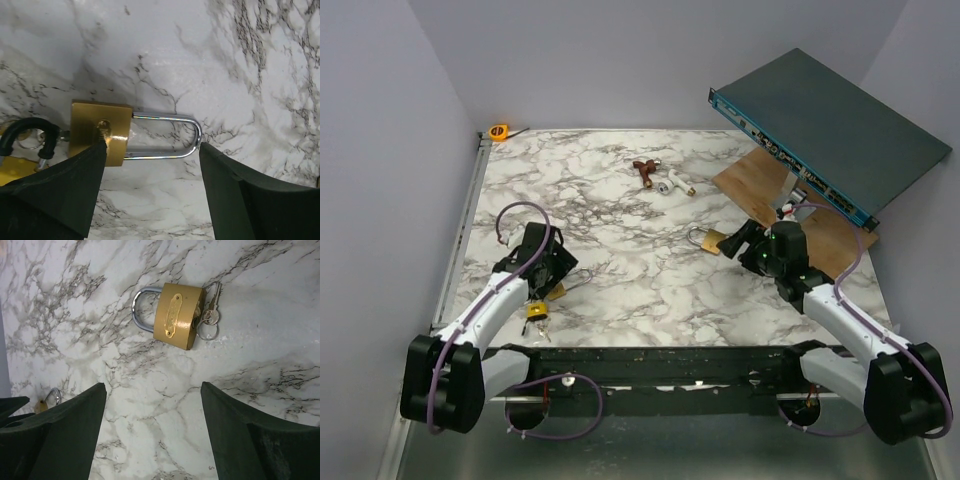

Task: Lock with the key
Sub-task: Pick up the lock from the center of the board.

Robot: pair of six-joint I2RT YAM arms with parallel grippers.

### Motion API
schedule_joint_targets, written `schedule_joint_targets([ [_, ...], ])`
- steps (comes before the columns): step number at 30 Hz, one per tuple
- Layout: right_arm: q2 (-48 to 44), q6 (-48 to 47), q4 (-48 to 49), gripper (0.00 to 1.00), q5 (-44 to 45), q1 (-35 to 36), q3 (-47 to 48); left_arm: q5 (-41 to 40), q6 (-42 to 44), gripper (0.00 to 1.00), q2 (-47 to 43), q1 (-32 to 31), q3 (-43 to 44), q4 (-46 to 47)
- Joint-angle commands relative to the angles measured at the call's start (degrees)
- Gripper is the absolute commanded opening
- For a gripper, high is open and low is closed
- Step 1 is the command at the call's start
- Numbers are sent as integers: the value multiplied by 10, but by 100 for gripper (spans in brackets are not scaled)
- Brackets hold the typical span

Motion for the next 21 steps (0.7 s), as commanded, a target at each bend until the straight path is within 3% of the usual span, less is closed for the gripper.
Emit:
schedule_joint_targets([
  [1,5,-7,16,79,-17,9,-11,-67,-27,73,-44,33,-21,-33],
  [14,17,6,35,79,-25,12,-23,-42,12,72,0,69,-44,8],
  [21,18,15,42,78,-24,12,-28,-76,11,57,27,42,-29,-23],
])
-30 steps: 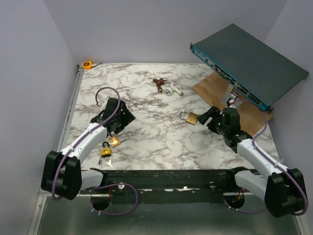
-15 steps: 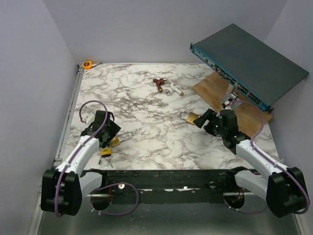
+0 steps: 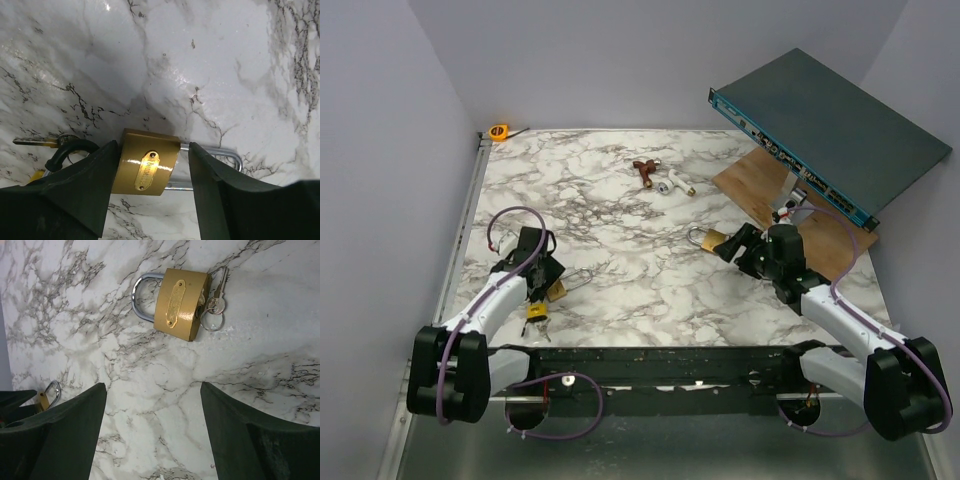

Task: Lock with the key
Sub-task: Pick up the lock from the center of the board.

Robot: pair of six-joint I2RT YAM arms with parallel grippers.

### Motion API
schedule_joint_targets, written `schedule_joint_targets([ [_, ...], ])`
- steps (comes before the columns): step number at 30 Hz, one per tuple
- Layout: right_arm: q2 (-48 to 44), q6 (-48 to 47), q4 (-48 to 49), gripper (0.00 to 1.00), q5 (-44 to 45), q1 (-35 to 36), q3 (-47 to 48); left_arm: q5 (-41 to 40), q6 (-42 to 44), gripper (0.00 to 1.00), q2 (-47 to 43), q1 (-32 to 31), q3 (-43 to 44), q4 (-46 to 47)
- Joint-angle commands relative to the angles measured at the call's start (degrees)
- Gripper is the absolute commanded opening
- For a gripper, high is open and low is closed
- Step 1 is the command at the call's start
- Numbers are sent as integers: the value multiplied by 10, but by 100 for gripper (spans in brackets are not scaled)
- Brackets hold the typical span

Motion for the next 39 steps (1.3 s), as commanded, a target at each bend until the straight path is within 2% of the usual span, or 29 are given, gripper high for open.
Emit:
schedule_joint_targets([
  [1,4,11,21,78,-6,3,-12,-37,4,57,27,-24,15,-46],
  [10,-6,17,19,78,-4,5,-14,-54,-9,58,39,-63,36,-84],
  [16,-4,23,25,78,-12,4,-16,-47,-29,54,43,-87,48,-101],
  [21,-7,23,24,77,-29,4,-9,-34,-48,53,84,-90,70,-120],
  [26,-17,21,17,78,-52,4,1,-16,-49,47,108,-90,75,-103],
  [27,-17,20,15,78,-59,4,3,-18,-48,44,114,-92,80,-109],
  [32,-16,31,30,78,-109,11,14,6,-26,0,115,-93,87,-90],
  [39,27,36,79,77,-139,99,54,99,21,0,81,-93,89,-24],
])
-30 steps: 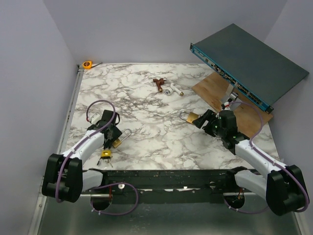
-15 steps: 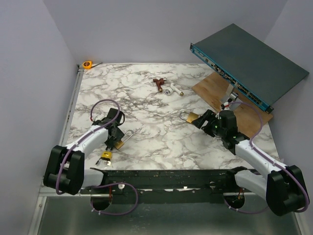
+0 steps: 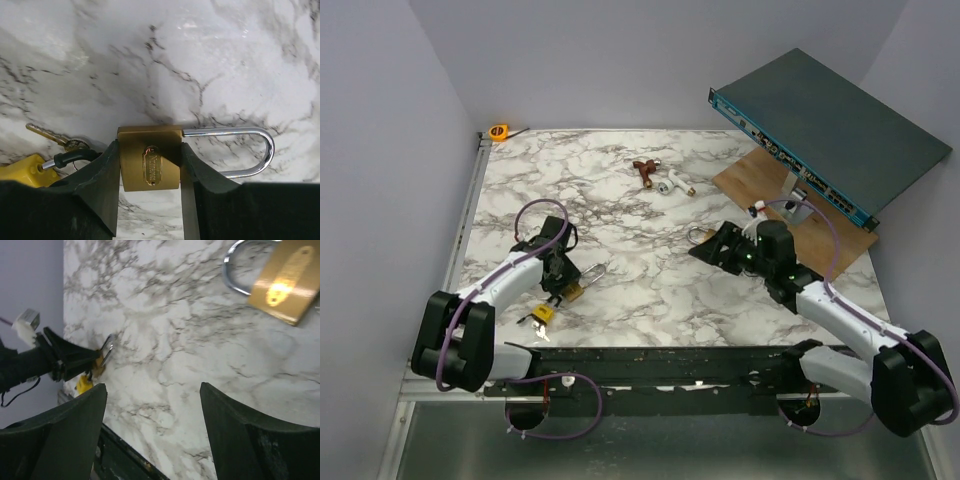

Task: Lock with the key
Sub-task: Pick up the lock from the center of the board.

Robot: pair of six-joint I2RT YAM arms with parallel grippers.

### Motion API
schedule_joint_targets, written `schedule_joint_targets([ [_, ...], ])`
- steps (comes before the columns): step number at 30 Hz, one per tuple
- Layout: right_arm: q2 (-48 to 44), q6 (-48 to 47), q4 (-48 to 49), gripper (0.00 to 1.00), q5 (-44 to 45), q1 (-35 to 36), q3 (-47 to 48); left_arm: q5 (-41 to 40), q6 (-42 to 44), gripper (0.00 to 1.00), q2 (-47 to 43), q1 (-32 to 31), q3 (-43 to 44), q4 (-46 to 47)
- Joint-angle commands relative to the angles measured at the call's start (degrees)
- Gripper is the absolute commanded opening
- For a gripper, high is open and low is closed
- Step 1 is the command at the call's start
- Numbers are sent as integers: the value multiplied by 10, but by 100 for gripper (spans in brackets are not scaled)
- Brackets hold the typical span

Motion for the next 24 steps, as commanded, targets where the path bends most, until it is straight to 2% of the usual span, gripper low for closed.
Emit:
schedule_joint_targets([
  [1,41,5,63,77,-31,75,41,102,37,0,-33,-4,5,74],
  [5,126,9,118,76,-35,139,67,138,60,0,-55,-4,8,94],
  [12,245,17,158,70,-49,171,133,194,88,0,-83,-7,-3,144],
  [19,221,26,163,69,15,189,135,259,72,0,-95,-10,-1,175],
  [24,189,-27,121,68,119,269,155,294,-28,0,-112,-14,-6,189],
])
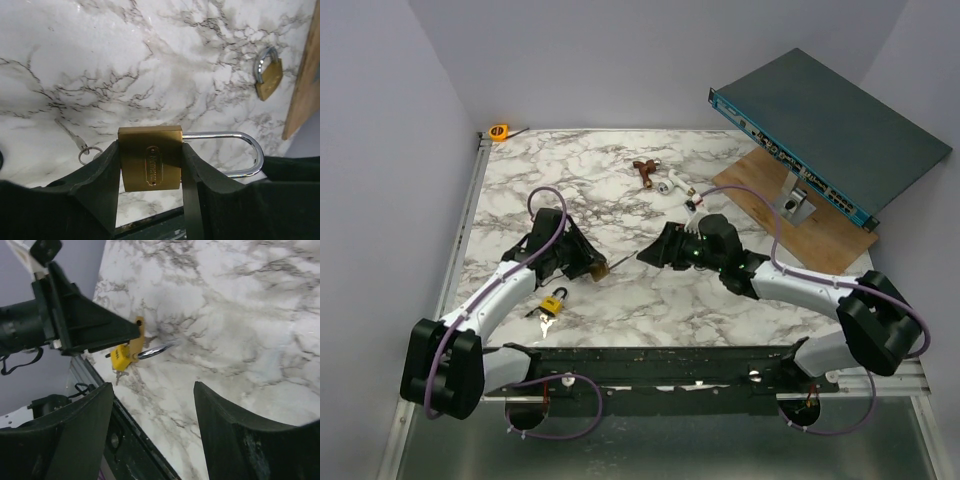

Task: Lock with the key
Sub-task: Pick up the lock from the center of the board.

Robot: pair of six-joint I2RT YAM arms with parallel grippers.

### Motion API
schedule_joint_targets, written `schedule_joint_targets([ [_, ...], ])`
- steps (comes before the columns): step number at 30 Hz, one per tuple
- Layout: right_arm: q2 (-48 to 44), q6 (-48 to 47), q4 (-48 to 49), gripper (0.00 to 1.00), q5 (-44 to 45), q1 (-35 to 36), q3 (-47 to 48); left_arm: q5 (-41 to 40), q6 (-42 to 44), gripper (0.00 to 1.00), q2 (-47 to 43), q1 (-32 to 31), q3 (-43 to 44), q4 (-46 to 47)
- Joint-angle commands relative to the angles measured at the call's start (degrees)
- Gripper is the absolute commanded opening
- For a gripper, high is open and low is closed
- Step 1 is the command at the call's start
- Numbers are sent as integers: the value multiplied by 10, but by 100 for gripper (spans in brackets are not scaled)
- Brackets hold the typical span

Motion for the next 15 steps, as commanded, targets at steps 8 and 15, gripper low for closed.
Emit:
schedule_joint_targets([
  [8,-7,-61,-21,66,252,163,37,43,-237,0,-94,-43,9,20],
  [15,-3,-73,10,62,371,202,46,44,-283,0,-118,-63,29,-2],
])
